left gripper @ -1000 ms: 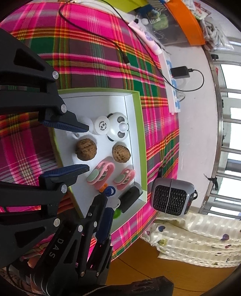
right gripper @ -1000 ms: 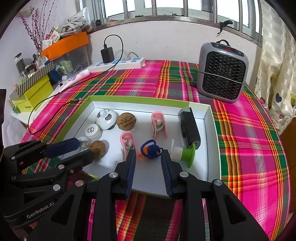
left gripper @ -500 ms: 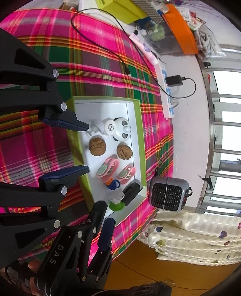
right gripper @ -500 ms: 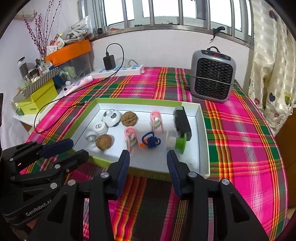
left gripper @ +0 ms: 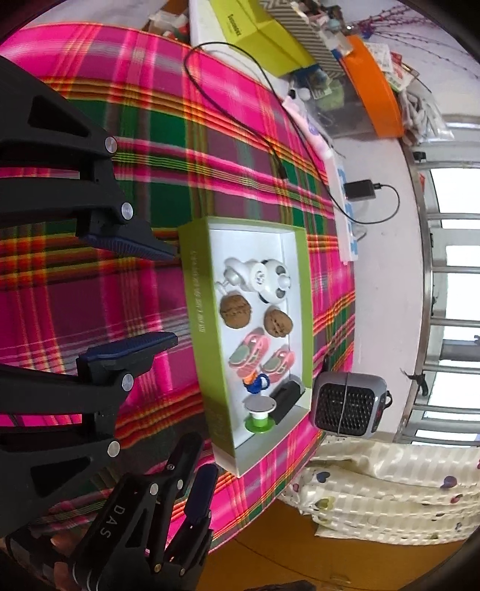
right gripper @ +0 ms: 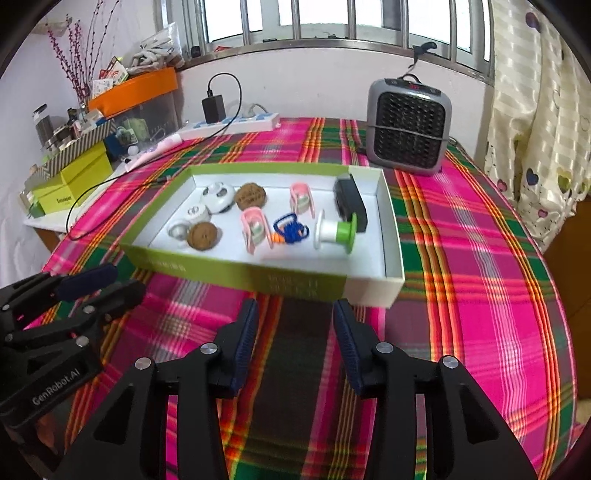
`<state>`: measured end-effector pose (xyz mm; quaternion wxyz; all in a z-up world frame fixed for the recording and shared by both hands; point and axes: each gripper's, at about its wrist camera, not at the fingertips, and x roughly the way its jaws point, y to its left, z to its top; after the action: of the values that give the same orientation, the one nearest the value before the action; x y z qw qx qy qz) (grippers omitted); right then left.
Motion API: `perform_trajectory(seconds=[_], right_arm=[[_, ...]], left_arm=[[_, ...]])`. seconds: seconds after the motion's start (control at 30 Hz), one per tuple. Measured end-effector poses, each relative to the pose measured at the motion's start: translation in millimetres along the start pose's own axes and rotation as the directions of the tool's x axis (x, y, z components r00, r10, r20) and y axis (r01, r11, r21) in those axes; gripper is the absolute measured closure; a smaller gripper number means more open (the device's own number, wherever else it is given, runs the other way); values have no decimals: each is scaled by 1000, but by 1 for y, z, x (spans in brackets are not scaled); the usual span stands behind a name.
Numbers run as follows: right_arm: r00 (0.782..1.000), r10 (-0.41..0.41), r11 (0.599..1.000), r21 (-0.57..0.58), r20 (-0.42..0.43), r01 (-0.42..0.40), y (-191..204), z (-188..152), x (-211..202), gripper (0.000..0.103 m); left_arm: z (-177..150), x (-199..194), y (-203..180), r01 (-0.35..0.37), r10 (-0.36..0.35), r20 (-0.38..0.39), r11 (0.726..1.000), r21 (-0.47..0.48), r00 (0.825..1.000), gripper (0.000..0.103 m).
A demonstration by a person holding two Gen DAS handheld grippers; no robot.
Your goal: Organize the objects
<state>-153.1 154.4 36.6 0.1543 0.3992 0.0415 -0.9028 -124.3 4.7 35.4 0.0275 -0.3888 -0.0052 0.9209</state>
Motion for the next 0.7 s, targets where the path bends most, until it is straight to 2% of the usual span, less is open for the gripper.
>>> perform_trajectory(seconds=[0.2,0.53,0.6,0.7], right_arm=[[999,-39,999,1,-26,39,-4,-13,0,60],[997,-52,998,24,-57,54,-13,-28,-2,59],[997,-56,998,25,-58,58,-14,-30,-3,54],[995,-74,997,10,-59,75,-13,-34,-5,53]], left_arm=[[-12,3,-2,-17,17,-24,1000,-10,1000,58],[-22,5,-10,-44,44,-40,999,-7,998,57],[-26,8,-12,-49,48,-57,999,-8,997,57],[-30,9,-17,-61,61,-63,998,2,996,56]])
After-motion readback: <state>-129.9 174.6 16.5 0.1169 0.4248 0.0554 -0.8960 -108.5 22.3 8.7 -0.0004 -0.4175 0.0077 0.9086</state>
